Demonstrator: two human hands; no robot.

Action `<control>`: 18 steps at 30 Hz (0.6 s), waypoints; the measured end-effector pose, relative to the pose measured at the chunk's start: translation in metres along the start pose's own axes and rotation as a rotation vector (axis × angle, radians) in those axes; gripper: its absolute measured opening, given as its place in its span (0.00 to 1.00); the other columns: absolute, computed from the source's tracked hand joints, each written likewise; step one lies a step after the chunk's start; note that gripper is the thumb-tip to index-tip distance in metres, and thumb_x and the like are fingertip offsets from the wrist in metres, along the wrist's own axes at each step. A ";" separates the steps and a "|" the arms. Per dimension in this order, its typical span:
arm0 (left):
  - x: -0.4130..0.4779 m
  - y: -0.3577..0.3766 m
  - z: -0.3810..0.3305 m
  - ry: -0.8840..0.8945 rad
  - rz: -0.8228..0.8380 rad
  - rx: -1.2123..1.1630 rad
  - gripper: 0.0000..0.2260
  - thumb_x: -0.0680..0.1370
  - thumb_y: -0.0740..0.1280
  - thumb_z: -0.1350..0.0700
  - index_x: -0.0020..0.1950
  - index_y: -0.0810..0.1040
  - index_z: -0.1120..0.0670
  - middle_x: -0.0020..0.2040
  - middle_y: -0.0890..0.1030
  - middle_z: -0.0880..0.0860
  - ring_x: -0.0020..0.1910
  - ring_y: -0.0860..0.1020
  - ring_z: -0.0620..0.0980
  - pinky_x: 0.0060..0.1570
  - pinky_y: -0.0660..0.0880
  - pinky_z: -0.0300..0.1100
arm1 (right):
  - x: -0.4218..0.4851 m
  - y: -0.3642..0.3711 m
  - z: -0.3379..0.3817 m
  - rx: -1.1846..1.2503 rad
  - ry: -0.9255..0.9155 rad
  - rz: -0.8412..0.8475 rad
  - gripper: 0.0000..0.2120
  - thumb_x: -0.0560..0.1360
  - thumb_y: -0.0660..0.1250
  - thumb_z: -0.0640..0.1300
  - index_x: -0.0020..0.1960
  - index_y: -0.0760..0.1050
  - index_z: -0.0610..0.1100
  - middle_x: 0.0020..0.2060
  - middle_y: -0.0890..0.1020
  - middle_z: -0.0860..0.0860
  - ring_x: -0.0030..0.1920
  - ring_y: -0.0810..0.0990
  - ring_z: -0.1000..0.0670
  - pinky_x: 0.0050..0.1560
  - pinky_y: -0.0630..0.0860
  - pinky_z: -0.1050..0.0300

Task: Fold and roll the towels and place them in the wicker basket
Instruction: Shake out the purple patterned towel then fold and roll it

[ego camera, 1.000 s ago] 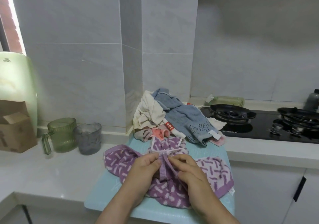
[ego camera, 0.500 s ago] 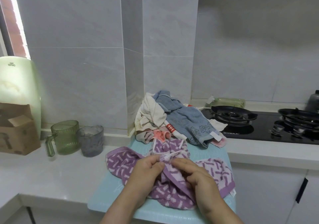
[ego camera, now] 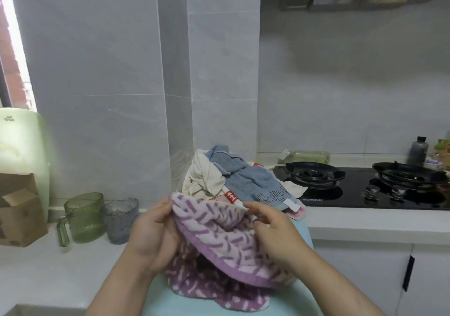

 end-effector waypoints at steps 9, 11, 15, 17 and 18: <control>-0.026 0.023 -0.033 -0.129 0.049 -0.062 0.28 0.37 0.84 0.62 0.31 0.75 0.58 0.27 0.78 0.60 0.28 0.82 0.61 0.28 0.79 0.56 | 0.024 0.048 -0.001 -0.368 -0.044 0.297 0.14 0.72 0.61 0.36 0.52 0.80 0.47 0.54 0.79 0.52 0.56 0.76 0.51 0.60 0.73 0.54; -0.024 0.018 -0.038 -0.112 0.045 -0.079 0.29 0.38 0.85 0.62 0.32 0.75 0.58 0.25 0.76 0.57 0.26 0.80 0.58 0.28 0.80 0.54 | 0.031 0.041 -0.014 -0.502 0.002 0.295 0.11 0.73 0.62 0.41 0.51 0.79 0.49 0.55 0.77 0.50 0.58 0.73 0.47 0.62 0.72 0.52; -0.009 -0.004 -0.045 -0.088 0.039 -0.066 0.29 0.46 0.86 0.58 0.35 0.70 0.54 0.26 0.69 0.50 0.24 0.72 0.48 0.31 0.79 0.45 | 0.043 0.021 -0.026 -0.770 -0.001 0.277 0.14 0.76 0.59 0.47 0.60 0.76 0.50 0.59 0.71 0.49 0.62 0.66 0.45 0.64 0.67 0.52; 0.002 -0.016 -0.052 -0.084 0.022 -0.008 0.21 0.59 0.82 0.55 0.36 0.69 0.53 0.30 0.72 0.52 0.29 0.74 0.49 0.37 0.80 0.46 | 0.052 0.001 -0.017 -0.826 -0.059 0.169 0.13 0.77 0.57 0.43 0.56 0.78 0.47 0.57 0.73 0.47 0.60 0.68 0.44 0.60 0.68 0.52; 0.008 -0.020 -0.058 -0.057 0.005 0.028 0.14 0.69 0.76 0.54 0.38 0.71 0.55 0.34 0.75 0.56 0.35 0.78 0.53 0.43 0.80 0.51 | 0.058 -0.012 -0.011 -0.813 -0.074 0.097 0.12 0.77 0.57 0.42 0.53 0.78 0.45 0.54 0.75 0.46 0.59 0.70 0.43 0.58 0.69 0.52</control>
Point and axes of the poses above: each hand's wrist, its own x-axis towards the middle knuckle, its own y-axis out of the palm, z = x × y, the point moved 7 cm from there along x, towards the middle knuckle
